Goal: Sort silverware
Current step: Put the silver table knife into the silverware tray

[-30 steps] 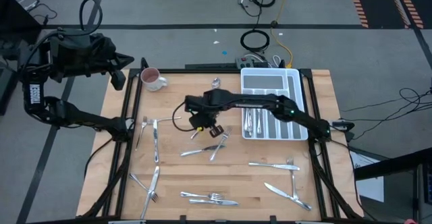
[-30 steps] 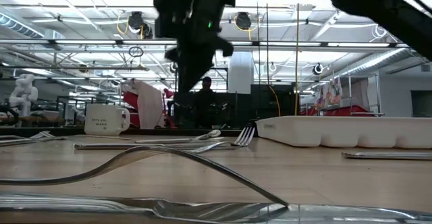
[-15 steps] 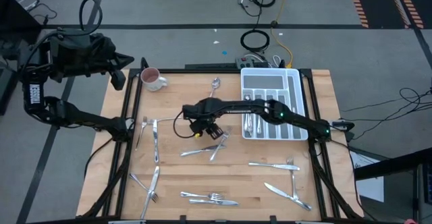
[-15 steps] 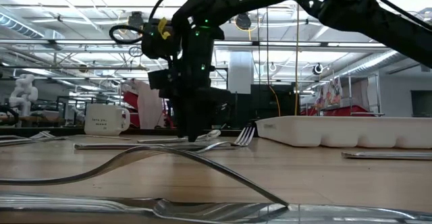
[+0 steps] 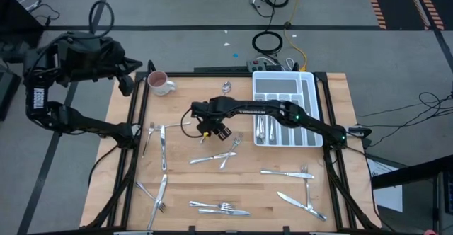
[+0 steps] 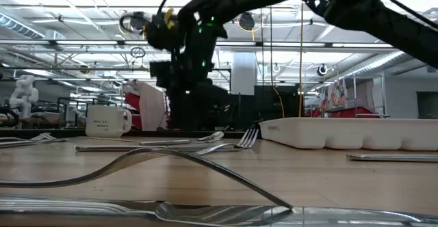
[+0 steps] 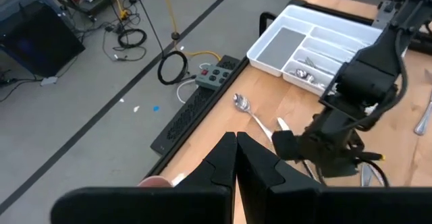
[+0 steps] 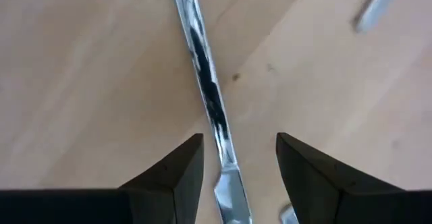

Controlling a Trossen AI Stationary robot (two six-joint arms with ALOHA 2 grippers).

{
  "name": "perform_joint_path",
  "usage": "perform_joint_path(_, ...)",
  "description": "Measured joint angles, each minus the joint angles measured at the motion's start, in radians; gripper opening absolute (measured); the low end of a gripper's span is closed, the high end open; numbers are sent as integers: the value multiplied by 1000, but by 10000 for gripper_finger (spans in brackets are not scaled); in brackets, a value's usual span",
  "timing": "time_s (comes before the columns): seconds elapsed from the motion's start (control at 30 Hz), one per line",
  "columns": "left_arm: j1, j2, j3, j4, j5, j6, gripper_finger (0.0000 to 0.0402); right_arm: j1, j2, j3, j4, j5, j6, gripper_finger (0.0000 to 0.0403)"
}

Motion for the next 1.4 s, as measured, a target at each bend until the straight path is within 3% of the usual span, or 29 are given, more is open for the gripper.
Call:
perform_joint_path(0.3,0,-11,-79,0,-23,-2,13,-24,65,6,-7,-55,-11,162)
perform_joint_path(0.37,0,-12,-87,0,-27,-2,13,-24,82,6,-14,-55,-12,128)
perform_joint_path(0.47,0,-12,-91,0,-32,-2,13,-24,101,7,-35,-62,-13,43)
perform_joint_path(0.53,0,-12,-91,0,-37,0,13,-24,109,9,-39,-64,-6,16)
perform_joint_path(0.9,0,-36,-91,0,-44,0,13,0,96,8,-68,-26,34,2)
perform_joint_path(1.4,0,-68,-91,0,-45,-2,13,47,-117,1,-73,7,140,4)
